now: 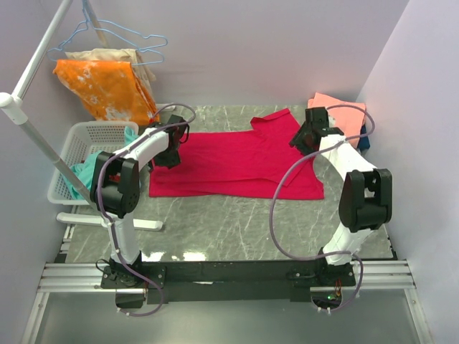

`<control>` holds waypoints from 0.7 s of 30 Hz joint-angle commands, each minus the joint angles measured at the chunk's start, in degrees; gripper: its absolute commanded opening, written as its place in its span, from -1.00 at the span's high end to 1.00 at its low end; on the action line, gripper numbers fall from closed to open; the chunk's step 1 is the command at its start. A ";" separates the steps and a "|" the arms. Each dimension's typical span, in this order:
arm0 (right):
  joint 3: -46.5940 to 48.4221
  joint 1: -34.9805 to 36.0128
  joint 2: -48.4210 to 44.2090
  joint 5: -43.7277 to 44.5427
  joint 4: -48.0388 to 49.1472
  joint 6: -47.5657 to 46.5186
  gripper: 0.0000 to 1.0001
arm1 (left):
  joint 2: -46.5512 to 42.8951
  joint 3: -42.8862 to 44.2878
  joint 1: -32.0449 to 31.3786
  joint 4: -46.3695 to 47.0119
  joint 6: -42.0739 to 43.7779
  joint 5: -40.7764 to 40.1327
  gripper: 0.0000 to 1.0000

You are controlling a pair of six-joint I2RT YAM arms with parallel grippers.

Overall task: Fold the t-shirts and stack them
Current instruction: Fold the tshirt

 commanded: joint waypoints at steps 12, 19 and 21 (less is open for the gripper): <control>-11.19 4.06 -3.16 -3.34 -3.10 3.11 -0.03 | -2.80 -2.50 0.07 2.12 0.61 1.58 -0.52; -10.66 5.20 -0.70 -2.82 -4.94 4.25 -0.02 | -3.15 -2.76 0.07 2.12 0.35 1.49 -0.53; -10.92 5.46 -0.26 -2.56 -5.38 4.52 -0.01 | -3.15 -2.67 0.07 2.03 0.26 1.49 -0.52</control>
